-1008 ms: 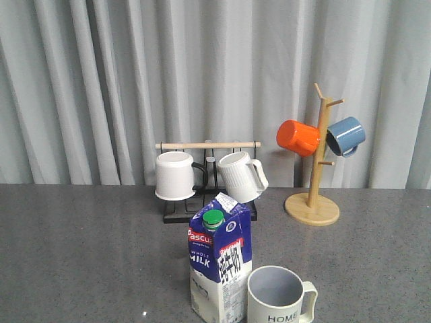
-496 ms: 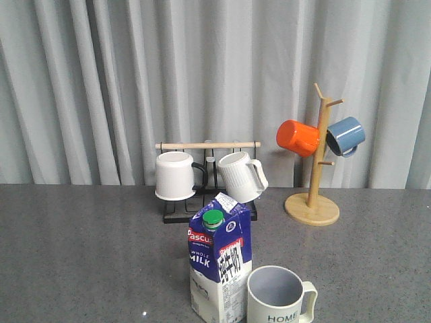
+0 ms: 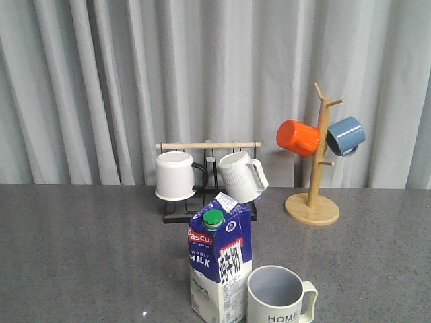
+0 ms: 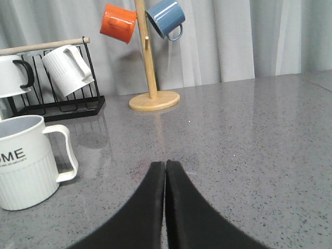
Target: Place milk next to cup
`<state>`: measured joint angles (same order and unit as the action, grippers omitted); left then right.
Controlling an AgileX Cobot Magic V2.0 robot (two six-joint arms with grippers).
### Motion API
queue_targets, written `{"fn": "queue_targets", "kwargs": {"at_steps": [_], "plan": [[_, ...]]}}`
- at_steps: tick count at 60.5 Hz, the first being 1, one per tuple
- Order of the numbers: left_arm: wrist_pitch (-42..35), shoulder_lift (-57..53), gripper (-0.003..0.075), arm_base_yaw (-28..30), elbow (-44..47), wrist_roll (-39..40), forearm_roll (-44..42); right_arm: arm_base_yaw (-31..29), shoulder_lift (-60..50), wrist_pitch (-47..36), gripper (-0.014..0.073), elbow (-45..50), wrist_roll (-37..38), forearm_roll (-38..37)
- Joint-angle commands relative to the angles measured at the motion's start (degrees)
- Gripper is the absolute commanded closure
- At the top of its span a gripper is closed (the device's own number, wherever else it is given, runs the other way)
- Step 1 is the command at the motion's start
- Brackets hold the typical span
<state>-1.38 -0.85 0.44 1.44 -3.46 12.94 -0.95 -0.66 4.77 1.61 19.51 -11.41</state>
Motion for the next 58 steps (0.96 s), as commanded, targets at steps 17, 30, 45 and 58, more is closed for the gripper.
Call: {"fn": "queue_targets", "kwargs": {"at_steps": [17, 30, 45, 58], "plan": [[-4.46, -0.56, 0.0727, 0.04, 0.88, 0.02, 0.47, -0.32, -0.54, -6.89, 0.0599, 0.41, -0.46, -0.69], [-4.46, -0.56, 0.0727, 0.04, 0.88, 0.02, 0.47, -0.32, -0.54, -6.62, 0.0599, 0.41, -0.46, -0.69], [-4.46, -0.56, 0.0727, 0.04, 0.88, 0.02, 0.47, -0.32, -0.54, -6.68, 0.0599, 0.41, -0.46, -0.69], [-4.46, -0.56, 0.0727, 0.04, 0.88, 0.02, 0.47, -0.32, -0.54, -6.68, 0.0599, 0.41, -0.46, -0.69]]}}
